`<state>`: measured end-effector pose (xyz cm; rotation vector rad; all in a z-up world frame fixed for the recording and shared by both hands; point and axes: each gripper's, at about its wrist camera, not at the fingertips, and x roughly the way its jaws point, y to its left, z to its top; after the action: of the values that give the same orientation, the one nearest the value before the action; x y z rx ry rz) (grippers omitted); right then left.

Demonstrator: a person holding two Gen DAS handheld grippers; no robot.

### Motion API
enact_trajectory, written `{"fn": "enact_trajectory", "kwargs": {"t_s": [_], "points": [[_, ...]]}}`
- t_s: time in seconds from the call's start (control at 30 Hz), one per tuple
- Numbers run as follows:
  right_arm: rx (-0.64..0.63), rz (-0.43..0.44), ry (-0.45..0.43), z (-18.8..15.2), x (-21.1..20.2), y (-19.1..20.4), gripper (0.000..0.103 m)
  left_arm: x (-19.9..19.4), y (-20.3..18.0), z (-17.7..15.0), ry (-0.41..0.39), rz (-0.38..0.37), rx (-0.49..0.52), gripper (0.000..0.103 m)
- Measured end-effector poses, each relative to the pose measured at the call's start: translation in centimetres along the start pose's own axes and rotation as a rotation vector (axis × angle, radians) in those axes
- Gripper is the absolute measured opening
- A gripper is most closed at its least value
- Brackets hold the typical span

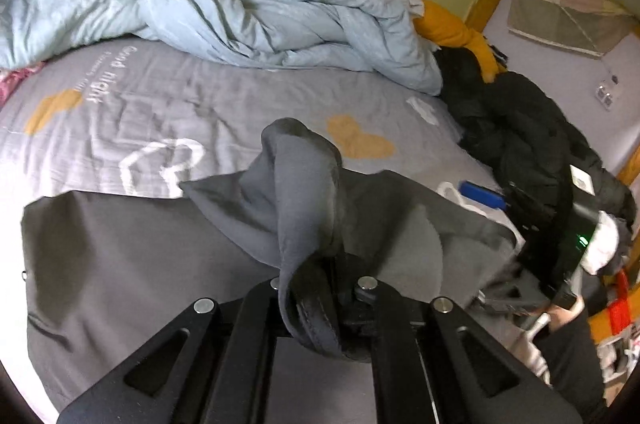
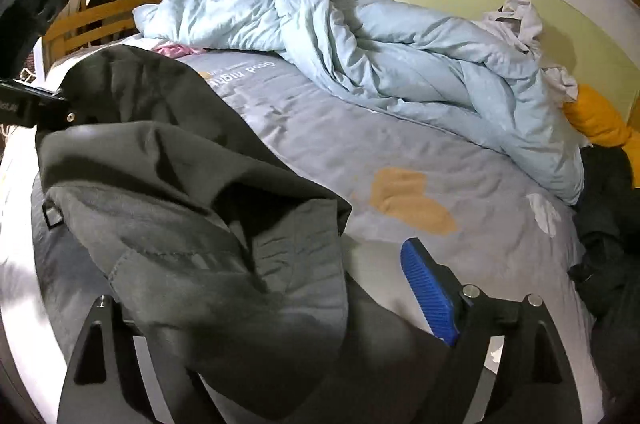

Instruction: Fold large clothes

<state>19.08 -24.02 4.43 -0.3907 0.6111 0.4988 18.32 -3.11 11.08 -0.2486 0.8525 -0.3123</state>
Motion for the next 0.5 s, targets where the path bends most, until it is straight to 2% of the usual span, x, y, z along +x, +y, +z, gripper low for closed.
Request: {"fn": "enact_trajectory", "kwargs": {"t_s": [0.13, 0.23, 0.37, 0.43, 0.5], "points": [[-0.057, -0.009, 0.009, -1.3, -0.7, 0.4, 0.086, 0.7, 1.8, 0.8, -0.031, 0.076, -0.025, 0.004], [0.016, -0.057, 0.013, -1.6, -0.7, -1.3, 0.086, 2.3, 3.2, 1.5, -0.014, 0.055, -0.068, 0.004], [0.094, -0.149, 0.032, -1.0, 0.2, -3.1, 0.086, 3.1, 2.6, 0.5, 0.007, 0.056, -0.026, 0.004], [0.081, -0.277, 0.060, -0.6, 0.9, -3.1, 0.086, 2.8, 2.5, -0.4, -0.005, 0.086, 0.017, 0.004], [0.070, -0.371, 0.077, -0.8, 1.2, -3.7, 0.086, 2.5, 3.6, -1.4, -0.002, 0.056, 0.005, 0.005]]}}
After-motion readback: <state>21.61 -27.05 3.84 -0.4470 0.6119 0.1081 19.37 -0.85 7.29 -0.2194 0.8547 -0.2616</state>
